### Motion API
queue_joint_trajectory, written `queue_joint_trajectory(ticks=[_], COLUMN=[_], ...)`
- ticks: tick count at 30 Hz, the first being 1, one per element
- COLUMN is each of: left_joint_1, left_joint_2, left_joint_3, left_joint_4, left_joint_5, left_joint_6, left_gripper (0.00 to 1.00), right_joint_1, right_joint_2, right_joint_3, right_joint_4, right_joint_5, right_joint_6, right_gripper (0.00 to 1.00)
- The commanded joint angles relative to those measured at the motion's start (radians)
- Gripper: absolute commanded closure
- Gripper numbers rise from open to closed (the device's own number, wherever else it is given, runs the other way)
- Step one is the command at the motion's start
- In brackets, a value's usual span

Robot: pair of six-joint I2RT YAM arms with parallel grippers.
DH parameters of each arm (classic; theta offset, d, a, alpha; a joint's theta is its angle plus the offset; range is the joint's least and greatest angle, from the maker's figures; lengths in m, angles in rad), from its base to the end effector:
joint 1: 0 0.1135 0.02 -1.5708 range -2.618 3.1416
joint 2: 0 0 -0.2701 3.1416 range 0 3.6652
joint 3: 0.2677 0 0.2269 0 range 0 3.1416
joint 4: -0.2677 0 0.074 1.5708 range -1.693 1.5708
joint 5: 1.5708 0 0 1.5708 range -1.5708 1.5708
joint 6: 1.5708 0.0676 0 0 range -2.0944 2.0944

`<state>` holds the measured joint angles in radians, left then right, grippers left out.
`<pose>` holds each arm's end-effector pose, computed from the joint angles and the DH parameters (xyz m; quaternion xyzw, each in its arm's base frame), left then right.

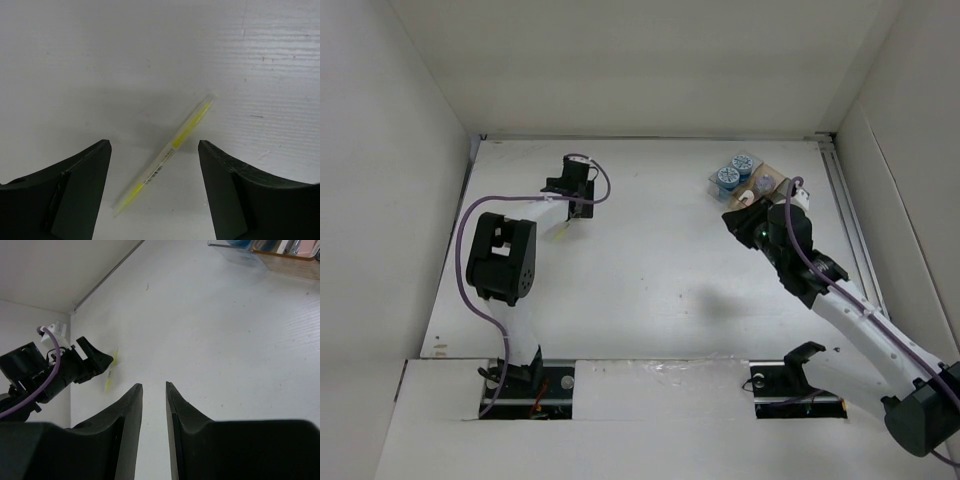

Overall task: Sort the stationery into containers
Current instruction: Pick up the pen from the center of the board.

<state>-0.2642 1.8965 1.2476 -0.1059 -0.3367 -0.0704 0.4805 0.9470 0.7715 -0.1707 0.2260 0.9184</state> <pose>0.4088 -0.0874 0.1906 0.0214 0.9071 0.0865 0.4113 0.2019 0.0881 0.3062 0.2399 0.7796 0.2971 0.4964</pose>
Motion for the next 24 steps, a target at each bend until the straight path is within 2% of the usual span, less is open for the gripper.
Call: queue_joint_trajectory(ticks=[1,7,8,11,16,22,24], left_joint_1=[0.000,0.000,0.000,0.000,0.000,-0.009,-0.018], left_joint_2=[-0.013,-0.004,0.009,0.018,0.027,0.072,0.072], left_joint_3=[-0.016,-0.051,-0.051,-0.051,-0.062,-0.051,-0.039], left_joint_4=[-0.020,-0.020,-0.020,-0.041,-0.051,-0.081,-0.090], left_joint_5=[0.033,0.013,0.024,0.039,0.028,0.038,0.038], left_joint_6=[0.034,0.047,0.047,0.047,0.047,0.057,0.057], left_gripper=[0.33,0.46,0.51,0.55,0.68,0.92,1.00], right_joint_1=[0.020,0.030,0.030,0.030,0.030,0.030,0.030], right_joint_2=[0.004,0.004,0.013,0.013,0.013,0.004,-0.005], right_joint_3=[0.020,0.020,0.020,0.020,0.020,0.020,0.020], right_joint_4=[0.048,0.048,0.048,0.048,0.048,0.048,0.048], right_joint_5=[0.006,0.024,0.024,0.024,0.024,0.045,0.045], right_joint_6=[-0.012,-0.012,-0.012,-0.012,-0.012,-0.012,-0.021], right_gripper=[0.69,0.69,0.69,0.69,0.69,0.67,0.62])
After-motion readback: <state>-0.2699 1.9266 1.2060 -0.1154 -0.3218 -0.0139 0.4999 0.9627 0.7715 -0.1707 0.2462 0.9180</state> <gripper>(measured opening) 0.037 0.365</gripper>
